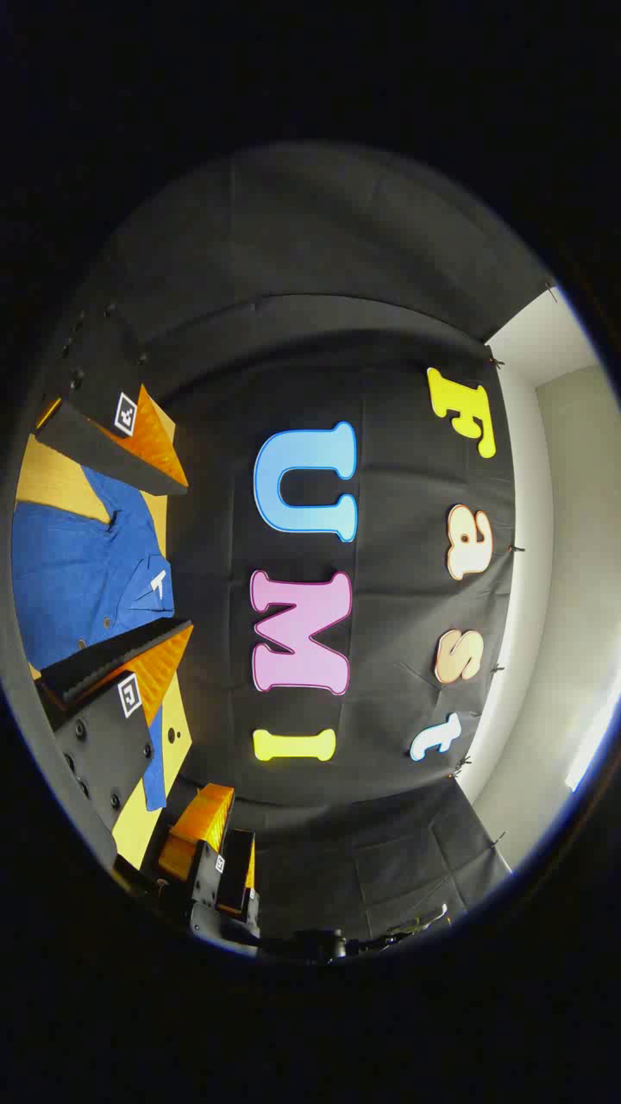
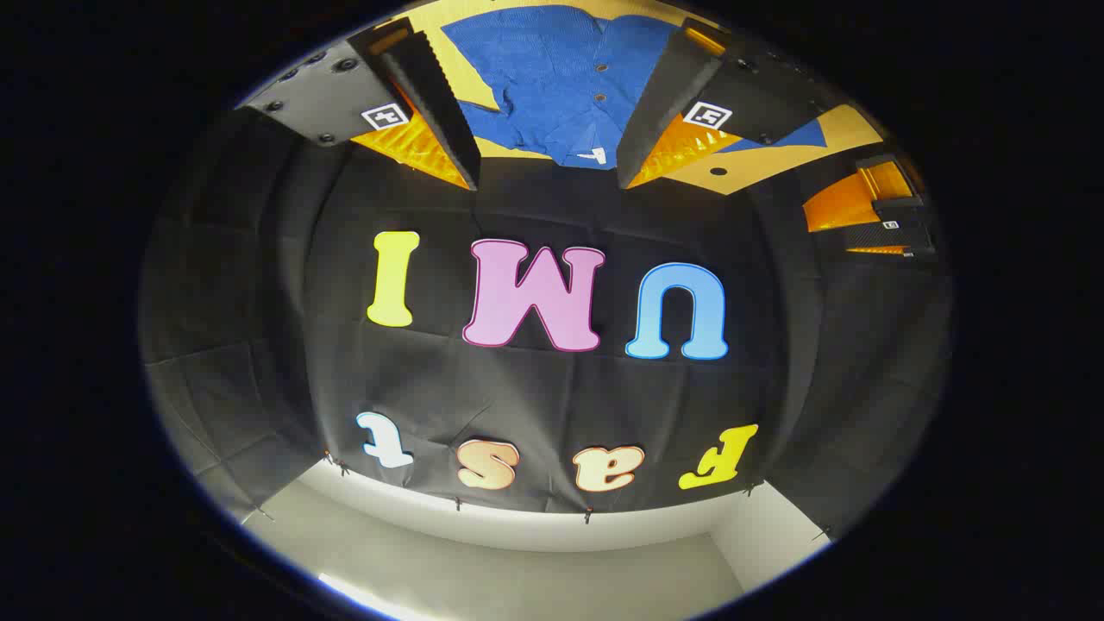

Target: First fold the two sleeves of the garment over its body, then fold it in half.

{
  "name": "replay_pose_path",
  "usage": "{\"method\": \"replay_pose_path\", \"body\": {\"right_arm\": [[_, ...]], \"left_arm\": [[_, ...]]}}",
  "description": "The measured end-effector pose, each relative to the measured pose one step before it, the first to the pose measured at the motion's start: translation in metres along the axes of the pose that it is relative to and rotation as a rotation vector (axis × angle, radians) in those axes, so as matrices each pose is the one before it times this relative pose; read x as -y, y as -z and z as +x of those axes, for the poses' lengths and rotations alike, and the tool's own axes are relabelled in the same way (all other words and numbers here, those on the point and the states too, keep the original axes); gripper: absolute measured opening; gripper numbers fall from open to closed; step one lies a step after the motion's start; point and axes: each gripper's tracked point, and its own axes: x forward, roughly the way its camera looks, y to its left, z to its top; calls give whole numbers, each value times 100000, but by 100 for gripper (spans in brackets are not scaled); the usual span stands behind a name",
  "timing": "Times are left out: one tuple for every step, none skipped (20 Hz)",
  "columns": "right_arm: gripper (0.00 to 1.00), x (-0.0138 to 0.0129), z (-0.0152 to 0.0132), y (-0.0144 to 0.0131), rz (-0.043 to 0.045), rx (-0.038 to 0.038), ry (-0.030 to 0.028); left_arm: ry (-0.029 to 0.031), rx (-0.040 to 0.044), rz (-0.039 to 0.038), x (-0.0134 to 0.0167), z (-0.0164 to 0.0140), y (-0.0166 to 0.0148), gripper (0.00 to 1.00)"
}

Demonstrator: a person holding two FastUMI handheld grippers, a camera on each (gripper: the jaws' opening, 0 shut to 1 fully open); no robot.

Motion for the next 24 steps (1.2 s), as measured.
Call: {"method": "replay_pose_path", "body": {"right_arm": [[96,78,7,136,-124,-167,35],[99,116,-135,207,-529,-805,185],[99,146,-68,298,-775,-883,205],[99,137,-156,159,-568,-698,19],[99,91,-117,94,-317,-453,170],[99,166,-95,5,-79,-209,224],[97,200,-83,77,136,-151,229],[96,89,-76,25,383,-210,279],[96,137,-70,143,660,-411,287],[99,20,-34,111,796,-383,202],[96,68,55,93,743,-331,62],[96,57,29,21,425,-242,383],[96,158,58,49,175,-14,447],[96,80,64,-104,179,186,217],[96,-12,113,-95,193,315,206],[96,33,80,43,169,120,320],[96,15,36,39,338,-128,121],[96,-105,88,37,580,-236,-116],[96,-135,49,115,541,-640,267],[96,2,-42,-10,346,-303,338],[96,-76,-128,-80,117,111,431],[96,-18,-93,-75,-229,323,427],[96,-12,-147,-164,-802,327,925],[96,120,-201,-34,-1156,421,1114]], "left_arm": [[91,-168,-147,66,-61,145,82],[206,-417,-330,163,-17,188,82],[215,-592,-543,134,-53,286,82],[211,-386,-718,140,-53,99,82],[291,-422,-611,171,23,186,82],[270,-468,-324,128,-33,87,82],[210,-326,-116,58,33,148,82],[235,-285,-43,90,49,28,82],[260,-632,123,83,100,137,82],[167,237,8,100,11,-112,82],[209,844,21,36,34,-344,82],[619,670,209,186,-37,-263,82],[662,321,503,194,39,64,82],[598,45,415,131,-34,-75,82],[481,-49,71,-2,61,61,82],[-5,-200,-258,-112,1,-73,82],[-10,-167,-459,-122,73,122,82],[-63,-112,-437,-66,-74,-49,82],[15,-17,-154,-183,-110,94,81],[72,254,197,-166,-218,-122,81],[141,429,331,-230,-178,-61,82],[-242,524,376,-355,-291,-183,82],[-286,818,99,-440,-276,-162,82],[-19,106,-632,-342,-203,-161,82]]}}
